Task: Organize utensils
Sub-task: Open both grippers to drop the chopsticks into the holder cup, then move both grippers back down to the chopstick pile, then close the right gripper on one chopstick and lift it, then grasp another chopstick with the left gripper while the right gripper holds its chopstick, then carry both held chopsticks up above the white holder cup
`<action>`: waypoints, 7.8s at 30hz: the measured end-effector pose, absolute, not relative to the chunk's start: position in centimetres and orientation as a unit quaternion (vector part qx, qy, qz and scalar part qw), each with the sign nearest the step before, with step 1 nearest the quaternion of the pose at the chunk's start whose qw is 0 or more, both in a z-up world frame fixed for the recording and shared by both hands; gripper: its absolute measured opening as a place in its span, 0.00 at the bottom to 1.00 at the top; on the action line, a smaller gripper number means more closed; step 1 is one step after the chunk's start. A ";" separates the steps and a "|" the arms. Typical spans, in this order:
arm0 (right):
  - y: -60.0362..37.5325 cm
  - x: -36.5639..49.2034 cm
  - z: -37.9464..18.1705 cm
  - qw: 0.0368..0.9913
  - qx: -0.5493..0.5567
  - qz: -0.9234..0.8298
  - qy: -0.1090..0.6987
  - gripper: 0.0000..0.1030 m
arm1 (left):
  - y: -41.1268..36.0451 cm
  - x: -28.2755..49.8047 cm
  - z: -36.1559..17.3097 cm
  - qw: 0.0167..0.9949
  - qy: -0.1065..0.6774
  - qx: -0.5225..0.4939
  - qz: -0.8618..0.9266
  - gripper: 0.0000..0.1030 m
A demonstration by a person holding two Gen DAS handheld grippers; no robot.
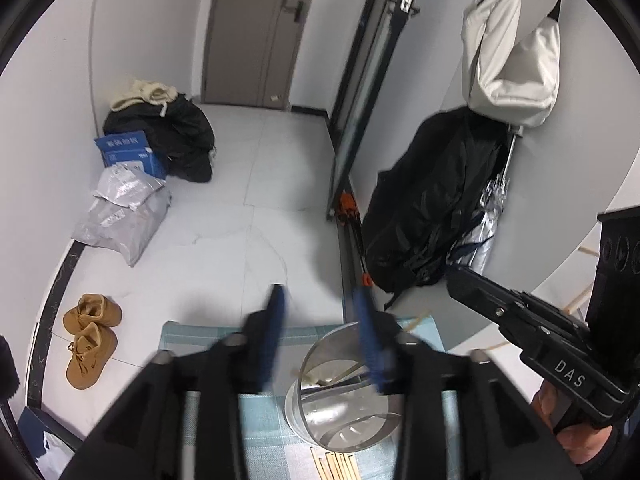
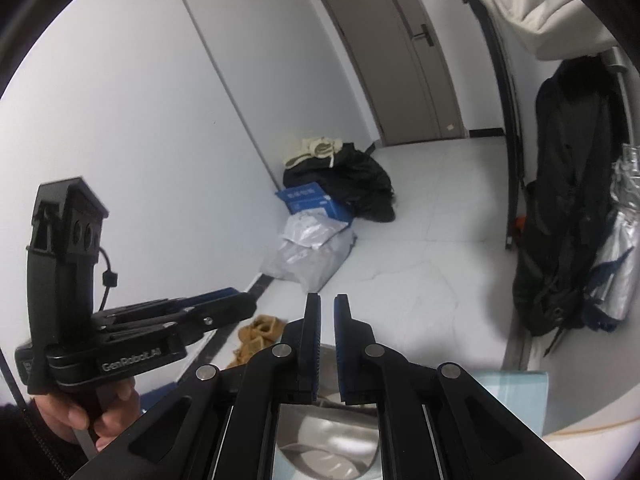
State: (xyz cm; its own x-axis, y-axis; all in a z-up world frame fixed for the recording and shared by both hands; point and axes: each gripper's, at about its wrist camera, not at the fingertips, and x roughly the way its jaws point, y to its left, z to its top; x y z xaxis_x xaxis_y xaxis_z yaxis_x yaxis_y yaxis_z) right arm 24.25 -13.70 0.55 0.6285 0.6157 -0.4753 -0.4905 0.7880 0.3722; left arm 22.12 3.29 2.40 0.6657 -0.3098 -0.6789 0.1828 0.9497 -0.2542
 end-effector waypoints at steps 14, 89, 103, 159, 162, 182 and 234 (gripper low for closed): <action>-17.8 16.4 2.6 0.925 0.128 0.244 0.260 0.53 | 4.3 14.6 5.0 0.944 0.309 -0.085 -0.080 0.67; -9.4 12.1 -19.4 0.844 -0.090 0.187 0.494 0.39 | 10.8 10.5 -10.7 0.890 0.408 -0.202 0.031 0.93; -7.9 11.7 -19.0 0.838 -0.139 0.183 0.495 0.23 | 12.2 10.7 -10.6 0.883 0.406 -0.232 0.040 0.93; -21.7 15.5 -15.6 0.827 0.310 0.231 0.409 0.05 | 3.4 11.0 -15.6 0.833 0.545 -0.082 -0.051 0.93; -22.7 15.4 -15.9 0.828 0.326 0.233 0.392 0.05 | 2.7 10.6 -15.9 0.829 0.553 -0.065 -0.043 0.93; -27.1 13.0 -14.3 0.848 0.344 0.232 0.330 0.05 | 1.5 11.9 -16.6 0.818 0.576 0.005 -0.009 0.93; -20.1 5.7 -7.6 0.919 0.169 0.223 0.278 0.05 | 1.1 6.7 -3.6 0.935 0.326 -0.051 -0.129 0.00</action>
